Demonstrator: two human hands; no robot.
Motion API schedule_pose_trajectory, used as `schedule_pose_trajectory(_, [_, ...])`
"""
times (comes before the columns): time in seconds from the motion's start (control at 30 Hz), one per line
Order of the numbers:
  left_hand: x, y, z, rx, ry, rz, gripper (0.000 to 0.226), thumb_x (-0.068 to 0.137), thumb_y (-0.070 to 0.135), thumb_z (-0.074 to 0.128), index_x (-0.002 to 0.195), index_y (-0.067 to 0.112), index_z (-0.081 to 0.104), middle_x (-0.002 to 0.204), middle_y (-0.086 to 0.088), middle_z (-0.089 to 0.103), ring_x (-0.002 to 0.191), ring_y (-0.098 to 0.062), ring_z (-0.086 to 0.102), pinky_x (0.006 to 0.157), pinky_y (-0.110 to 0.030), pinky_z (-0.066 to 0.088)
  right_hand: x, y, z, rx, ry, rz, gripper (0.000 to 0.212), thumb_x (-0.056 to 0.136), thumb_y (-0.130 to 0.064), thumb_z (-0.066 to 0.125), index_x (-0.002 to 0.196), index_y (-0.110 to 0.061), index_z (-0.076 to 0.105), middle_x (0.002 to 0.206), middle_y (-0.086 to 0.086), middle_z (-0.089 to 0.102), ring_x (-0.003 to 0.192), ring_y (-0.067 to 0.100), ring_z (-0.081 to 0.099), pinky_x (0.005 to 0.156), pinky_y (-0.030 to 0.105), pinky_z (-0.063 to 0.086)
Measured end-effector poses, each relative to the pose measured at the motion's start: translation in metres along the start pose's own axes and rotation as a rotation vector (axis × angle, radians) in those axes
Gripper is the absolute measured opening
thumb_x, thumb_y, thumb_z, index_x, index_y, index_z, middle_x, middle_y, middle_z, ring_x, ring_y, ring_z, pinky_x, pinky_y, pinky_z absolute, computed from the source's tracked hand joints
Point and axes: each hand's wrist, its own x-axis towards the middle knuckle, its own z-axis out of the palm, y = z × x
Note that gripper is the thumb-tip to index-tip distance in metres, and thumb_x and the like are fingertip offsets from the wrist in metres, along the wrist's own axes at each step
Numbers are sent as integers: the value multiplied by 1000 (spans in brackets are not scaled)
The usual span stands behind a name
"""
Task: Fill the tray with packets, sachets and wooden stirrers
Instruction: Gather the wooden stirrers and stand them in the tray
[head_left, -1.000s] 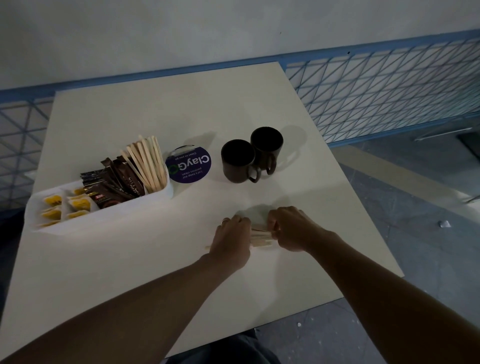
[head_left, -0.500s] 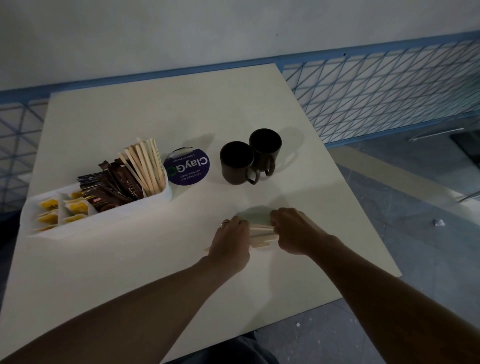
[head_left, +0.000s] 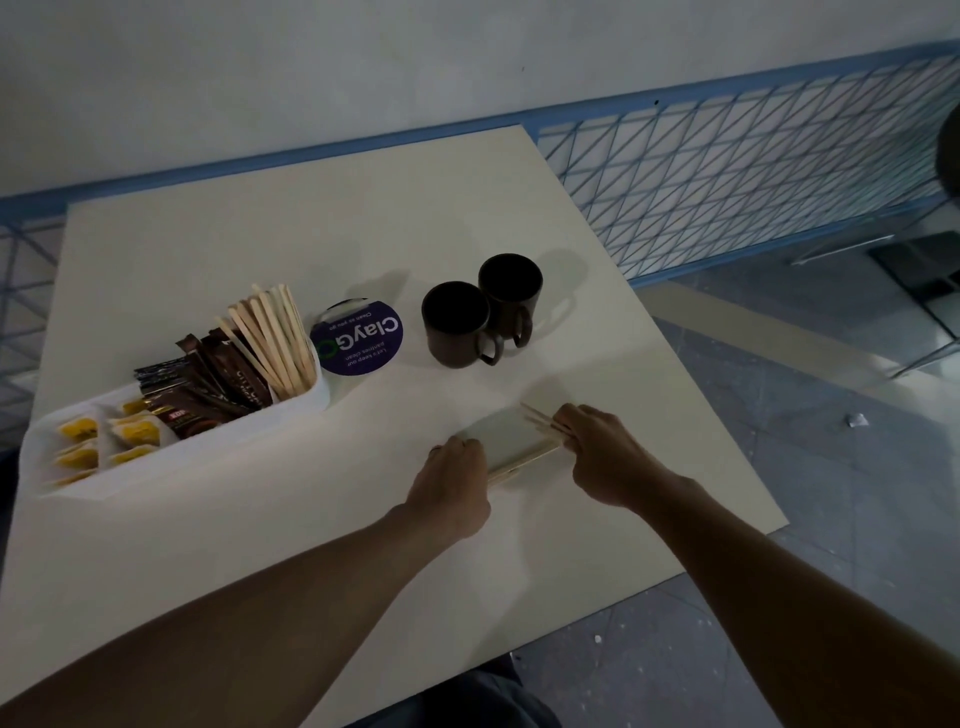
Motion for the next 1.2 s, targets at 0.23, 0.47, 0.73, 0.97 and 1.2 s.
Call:
schedule_pose_trajectory(0.23, [-3, 5, -3, 52, -3, 41, 45, 88, 9, 62, 129, 2, 45, 131, -16, 49, 119, -29, 52, 100, -32, 45, -6, -9, 9, 83, 59, 100, 27, 86, 9, 47, 100, -14, 55, 94, 0, 53, 81, 15, 51, 60, 24, 42])
schedule_pose_trajectory(0.47, [1, 1, -8, -3, -28, 34, 40, 91, 15, 60, 128, 2, 49, 131, -17, 52, 119, -32, 54, 99, -35, 47, -6, -23, 18, 179, 170, 241, 34, 90, 6, 42, 113, -12, 59, 102, 5, 56, 89, 19, 54, 67, 27, 48])
schedule_pose_trajectory(0.73, [-2, -2, -4, -4, 37, 89, 26, 89, 16, 61, 111, 3, 60, 120, -14, 61, 112, -30, 60, 94, -34, 49, -3, -36, 26, 180, 175, 298, 26, 91, -3, 50, 111, -11, 63, 103, 11, 62, 91, 26, 57, 74, 40, 54])
schedule_pose_trajectory(0.97, [-4, -5, -12, -115, 69, 106, 22, 90, 15, 61, 108, 3, 57, 111, -16, 65, 104, -31, 65, 90, -34, 53, -4, -40, 27, 358, 233, 367, 37, 90, -4, 59, 124, -18, 55, 98, 5, 62, 82, 17, 61, 63, 30, 55])
schedule_pose_trajectory(1.2, [-2, -20, -18, -229, 59, 101, 12, 91, 10, 58, 99, 3, 64, 97, -14, 69, 93, -29, 68, 82, -37, 58, 2, -50, 27, 740, 165, 477, 33, 85, -11, 65, 118, -16, 59, 89, 6, 64, 72, 18, 59, 60, 27, 46])
